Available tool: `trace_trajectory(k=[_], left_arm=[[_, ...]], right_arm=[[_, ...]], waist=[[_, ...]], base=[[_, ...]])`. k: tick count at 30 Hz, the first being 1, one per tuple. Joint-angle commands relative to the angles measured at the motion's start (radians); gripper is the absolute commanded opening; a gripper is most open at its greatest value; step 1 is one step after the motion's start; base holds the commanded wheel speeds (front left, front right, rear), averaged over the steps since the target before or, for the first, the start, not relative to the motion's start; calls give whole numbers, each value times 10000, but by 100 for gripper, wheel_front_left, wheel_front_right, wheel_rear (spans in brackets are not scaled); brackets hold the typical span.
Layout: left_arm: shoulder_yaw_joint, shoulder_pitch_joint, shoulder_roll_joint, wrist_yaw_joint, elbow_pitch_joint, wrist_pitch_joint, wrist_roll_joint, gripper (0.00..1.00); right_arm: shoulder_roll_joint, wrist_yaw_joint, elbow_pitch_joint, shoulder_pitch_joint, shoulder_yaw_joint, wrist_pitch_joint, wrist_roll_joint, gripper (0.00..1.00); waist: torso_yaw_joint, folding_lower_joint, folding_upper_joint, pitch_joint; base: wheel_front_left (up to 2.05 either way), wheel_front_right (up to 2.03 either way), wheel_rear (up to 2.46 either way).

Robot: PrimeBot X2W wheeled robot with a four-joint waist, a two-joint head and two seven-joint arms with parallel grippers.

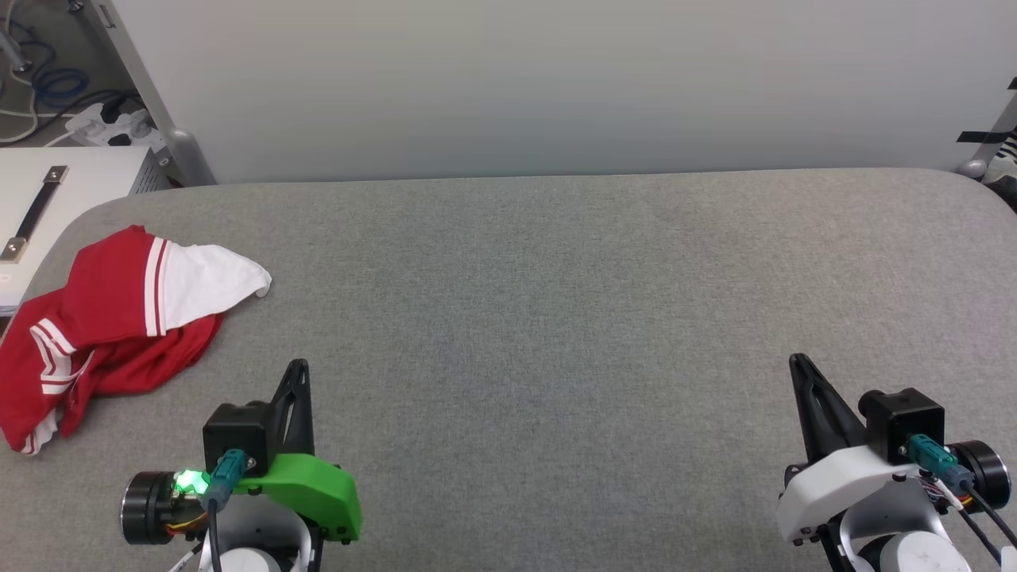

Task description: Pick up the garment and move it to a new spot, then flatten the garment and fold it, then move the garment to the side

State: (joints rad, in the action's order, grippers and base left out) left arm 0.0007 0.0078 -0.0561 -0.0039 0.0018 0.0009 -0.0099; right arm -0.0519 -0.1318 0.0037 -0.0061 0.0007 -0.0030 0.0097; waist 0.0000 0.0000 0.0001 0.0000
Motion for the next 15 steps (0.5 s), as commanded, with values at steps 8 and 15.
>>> trace_trajectory(k=[8, 15], left_arm=[[-7, -78, 59, 39, -18, -9, 99, 0], [2, 1, -4, 0, 2, -1, -5, 100]], right_arm=[[17, 11, -37, 61, -7, 30, -97, 0], [-2, 0, 6, -1, 0, -1, 7, 100]], waist=[[0, 0, -1, 0], [0, 0, -1, 0]], base=[[0, 0, 0], [0, 0, 0]])
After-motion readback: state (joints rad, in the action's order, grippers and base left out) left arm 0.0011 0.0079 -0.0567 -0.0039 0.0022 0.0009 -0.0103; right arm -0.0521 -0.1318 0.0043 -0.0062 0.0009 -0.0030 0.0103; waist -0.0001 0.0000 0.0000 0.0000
